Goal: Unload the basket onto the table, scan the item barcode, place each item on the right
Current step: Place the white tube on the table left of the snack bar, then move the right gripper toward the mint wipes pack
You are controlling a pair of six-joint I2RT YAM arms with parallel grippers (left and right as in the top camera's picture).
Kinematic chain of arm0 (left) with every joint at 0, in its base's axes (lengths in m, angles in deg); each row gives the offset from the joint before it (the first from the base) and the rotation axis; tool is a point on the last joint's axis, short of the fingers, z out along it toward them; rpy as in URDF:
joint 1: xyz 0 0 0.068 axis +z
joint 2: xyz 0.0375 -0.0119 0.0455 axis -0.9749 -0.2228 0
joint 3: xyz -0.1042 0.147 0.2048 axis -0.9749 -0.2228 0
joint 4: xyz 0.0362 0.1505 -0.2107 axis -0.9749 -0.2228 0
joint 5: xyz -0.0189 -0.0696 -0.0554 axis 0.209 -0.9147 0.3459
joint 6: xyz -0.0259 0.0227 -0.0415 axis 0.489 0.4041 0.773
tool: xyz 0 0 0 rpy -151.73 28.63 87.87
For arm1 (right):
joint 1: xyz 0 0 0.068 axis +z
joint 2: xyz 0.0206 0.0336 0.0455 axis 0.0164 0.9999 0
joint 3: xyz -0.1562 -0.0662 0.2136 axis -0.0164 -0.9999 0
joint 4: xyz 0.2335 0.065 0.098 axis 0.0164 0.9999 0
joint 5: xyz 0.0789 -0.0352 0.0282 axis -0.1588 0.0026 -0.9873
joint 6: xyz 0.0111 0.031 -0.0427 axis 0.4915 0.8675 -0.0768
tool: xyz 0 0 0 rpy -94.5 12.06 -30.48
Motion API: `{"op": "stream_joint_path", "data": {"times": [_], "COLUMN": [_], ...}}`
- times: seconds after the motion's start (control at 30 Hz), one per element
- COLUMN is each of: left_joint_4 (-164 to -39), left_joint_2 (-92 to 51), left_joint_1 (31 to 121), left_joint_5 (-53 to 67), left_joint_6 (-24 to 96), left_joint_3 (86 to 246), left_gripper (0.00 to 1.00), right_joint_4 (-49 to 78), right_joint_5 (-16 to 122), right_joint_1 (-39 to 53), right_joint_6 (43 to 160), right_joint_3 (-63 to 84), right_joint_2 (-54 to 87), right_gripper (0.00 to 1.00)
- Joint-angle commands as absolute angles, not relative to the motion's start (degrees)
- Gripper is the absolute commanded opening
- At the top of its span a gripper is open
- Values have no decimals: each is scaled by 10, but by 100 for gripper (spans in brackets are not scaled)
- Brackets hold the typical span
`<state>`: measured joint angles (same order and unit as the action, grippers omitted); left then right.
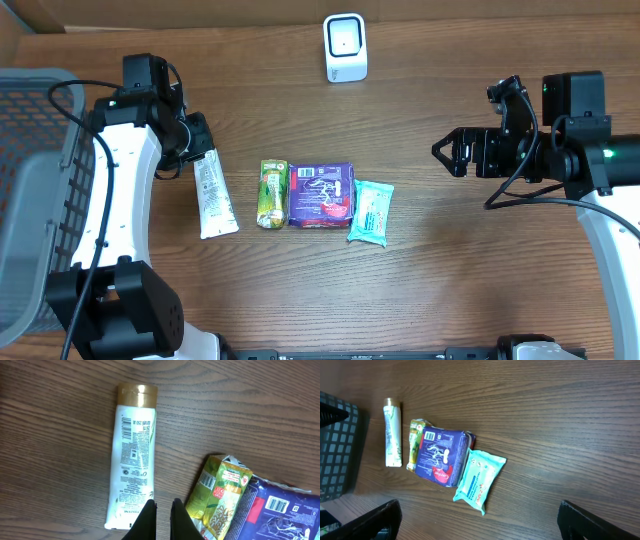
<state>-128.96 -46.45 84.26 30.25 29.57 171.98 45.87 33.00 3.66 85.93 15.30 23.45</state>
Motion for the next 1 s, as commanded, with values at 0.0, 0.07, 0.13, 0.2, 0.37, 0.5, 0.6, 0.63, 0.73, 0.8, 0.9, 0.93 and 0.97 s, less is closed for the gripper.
{"op": "stream_joint_path", "data": {"times": [0.0, 0.07, 0.13, 0.2, 0.37, 0.5, 0.6, 0.63, 0.73, 0.8, 0.9, 0.93, 0.97], "left_joint_4": [-1288, -1290, -1289, -1298, -1360, -1409, -1423, -1425, -1442, -1452, -1461, -1462, -1462], "left_joint_2": [-447, -447, -446, -445, -436, -395, -360, -348, -313, -296, -279, -277, -277], "left_joint_1": [843, 843, 843, 843, 843, 843, 844, 844, 845, 844, 836, 832, 828], "left_joint_5": [303, 307, 309, 320, 323, 326, 335, 335, 330, 318, 282, 277, 275], "left_joint_6": [304, 303, 287, 277, 245, 216, 215, 216, 227, 242, 255, 255, 255], "left_joint_3": [1726, 1726, 1726, 1734, 1804, 1889, 1907, 1907, 1907, 1907, 1907, 1907, 1907], "left_gripper": [21, 27, 28, 27, 25, 26, 29, 29, 29, 29, 29, 29, 29], "right_joint_4": [456, 455, 453, 453, 453, 453, 452, 451, 447, 444, 432, 428, 424], "right_joint_5": [328, 328, 328, 328, 328, 328, 328, 328, 328, 328, 328, 328, 328], "right_joint_1": [39, 39, 39, 39, 39, 39, 39, 39, 39, 39, 40, 43, 46], "right_joint_6": [859, 859, 859, 860, 859, 859, 859, 860, 860, 867, 895, 903, 909], "right_joint_3": [156, 156, 156, 156, 156, 156, 156, 156, 156, 156, 156, 156, 156], "right_joint_2": [233, 233, 233, 233, 233, 233, 233, 233, 233, 233, 236, 239, 242], "right_gripper": [100, 100, 100, 100, 100, 100, 100, 100, 100, 100, 99, 99, 98]}}
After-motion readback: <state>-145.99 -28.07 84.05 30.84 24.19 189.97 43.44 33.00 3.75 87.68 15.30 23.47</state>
